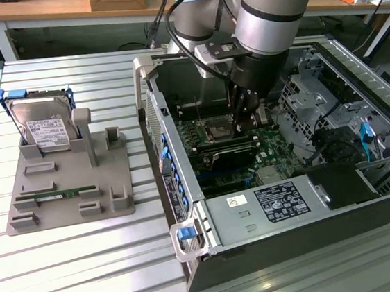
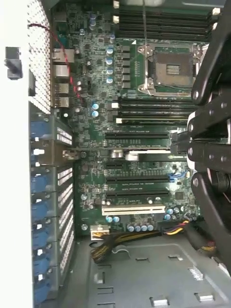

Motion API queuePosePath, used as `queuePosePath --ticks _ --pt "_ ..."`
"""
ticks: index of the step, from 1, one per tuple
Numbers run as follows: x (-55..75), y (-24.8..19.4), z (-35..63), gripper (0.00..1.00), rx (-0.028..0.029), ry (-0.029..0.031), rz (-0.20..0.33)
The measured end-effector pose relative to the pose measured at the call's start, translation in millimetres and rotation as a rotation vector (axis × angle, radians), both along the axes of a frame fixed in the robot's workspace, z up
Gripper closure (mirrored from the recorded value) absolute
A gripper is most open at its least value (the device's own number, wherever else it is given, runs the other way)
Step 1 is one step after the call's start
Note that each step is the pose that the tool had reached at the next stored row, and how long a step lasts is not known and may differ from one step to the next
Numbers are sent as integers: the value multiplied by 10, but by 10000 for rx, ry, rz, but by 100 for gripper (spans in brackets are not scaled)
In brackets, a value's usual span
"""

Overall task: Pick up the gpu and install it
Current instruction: 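Press down on the gpu until it lock into place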

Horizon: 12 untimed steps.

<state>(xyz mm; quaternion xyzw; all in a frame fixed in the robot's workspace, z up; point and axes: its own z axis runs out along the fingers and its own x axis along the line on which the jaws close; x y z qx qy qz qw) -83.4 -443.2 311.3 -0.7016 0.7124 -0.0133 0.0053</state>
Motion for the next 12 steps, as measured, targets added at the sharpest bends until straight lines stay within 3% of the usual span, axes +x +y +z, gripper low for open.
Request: queuePosePath --ticks 4,12 --pt "-245 3 0 89 1 -18 1" --pt "-261 -2 -13 89 1 -17 1"
